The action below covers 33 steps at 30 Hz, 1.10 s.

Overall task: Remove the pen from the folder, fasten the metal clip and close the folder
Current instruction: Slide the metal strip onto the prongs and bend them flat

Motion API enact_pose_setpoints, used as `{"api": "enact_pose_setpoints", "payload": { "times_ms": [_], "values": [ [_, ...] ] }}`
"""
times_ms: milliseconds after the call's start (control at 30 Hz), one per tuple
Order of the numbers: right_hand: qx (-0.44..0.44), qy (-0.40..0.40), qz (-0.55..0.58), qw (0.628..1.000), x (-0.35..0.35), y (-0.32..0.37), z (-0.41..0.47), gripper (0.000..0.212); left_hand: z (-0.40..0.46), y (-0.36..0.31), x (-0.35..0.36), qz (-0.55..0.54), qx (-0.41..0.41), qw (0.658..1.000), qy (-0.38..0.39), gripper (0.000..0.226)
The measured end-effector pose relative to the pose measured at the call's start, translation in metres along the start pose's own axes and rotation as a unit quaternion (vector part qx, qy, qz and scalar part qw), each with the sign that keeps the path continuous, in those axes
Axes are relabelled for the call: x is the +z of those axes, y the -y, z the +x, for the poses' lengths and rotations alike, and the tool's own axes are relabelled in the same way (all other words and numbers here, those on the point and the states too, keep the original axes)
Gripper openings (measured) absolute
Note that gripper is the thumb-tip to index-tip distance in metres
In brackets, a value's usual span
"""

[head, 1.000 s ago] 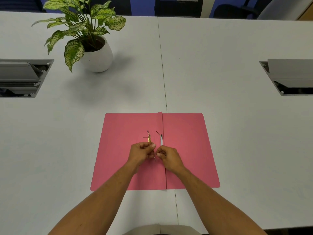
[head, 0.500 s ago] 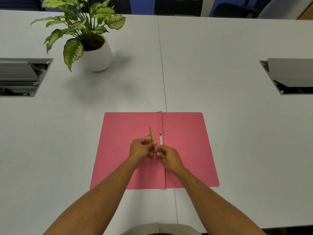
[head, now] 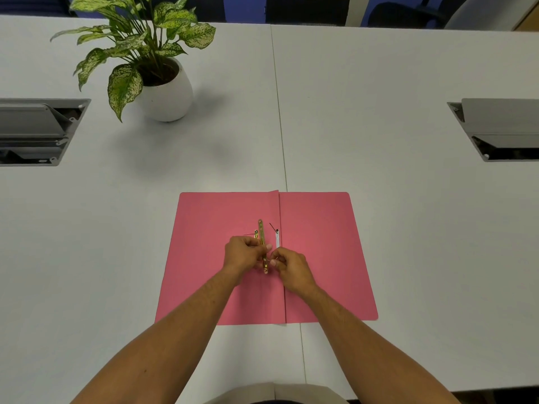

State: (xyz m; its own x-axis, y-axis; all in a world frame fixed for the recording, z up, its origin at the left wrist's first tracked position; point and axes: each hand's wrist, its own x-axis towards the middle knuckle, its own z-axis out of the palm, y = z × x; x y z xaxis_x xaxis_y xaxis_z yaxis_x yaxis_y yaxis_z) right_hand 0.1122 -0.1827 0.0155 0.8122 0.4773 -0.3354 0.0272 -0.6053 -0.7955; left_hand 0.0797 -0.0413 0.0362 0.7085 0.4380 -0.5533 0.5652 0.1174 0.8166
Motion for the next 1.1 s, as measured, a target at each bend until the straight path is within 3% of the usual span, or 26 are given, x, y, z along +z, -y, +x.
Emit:
{"api": "enact_pose_setpoints", "payload": {
  "times_ms": [333, 767, 1000, 1100],
  "values": [
    [0.0, 0.001, 0.01, 1.0, -0.001, -0.001, 0.0, 0.012, -0.001, -0.006, 0.002, 0.006, 0.006, 1.0, -0.008, 0.018],
    [0.025, -0.003, 0.062, 0.998, -0.001, -0.003, 0.002, 0.025, 0.001, 0.001, 0.011, -0.002, -0.011, 1.0, 0.008, 0.032],
    [0.046, -0.056, 0.091, 0.993, -0.022, -0.002, 0.024, 0.022, 0.01, 0.005, 0.016, -0.026, -0.018, 0.999, 0.022, 0.012],
    [0.047, -0.038, 0.081, 0.995, -0.031, 0.007, 0.039, 0.026, 0.016, 0.01, 0.014, -0.052, -0.028, 0.998, 0.029, 0.008]
  ]
}}
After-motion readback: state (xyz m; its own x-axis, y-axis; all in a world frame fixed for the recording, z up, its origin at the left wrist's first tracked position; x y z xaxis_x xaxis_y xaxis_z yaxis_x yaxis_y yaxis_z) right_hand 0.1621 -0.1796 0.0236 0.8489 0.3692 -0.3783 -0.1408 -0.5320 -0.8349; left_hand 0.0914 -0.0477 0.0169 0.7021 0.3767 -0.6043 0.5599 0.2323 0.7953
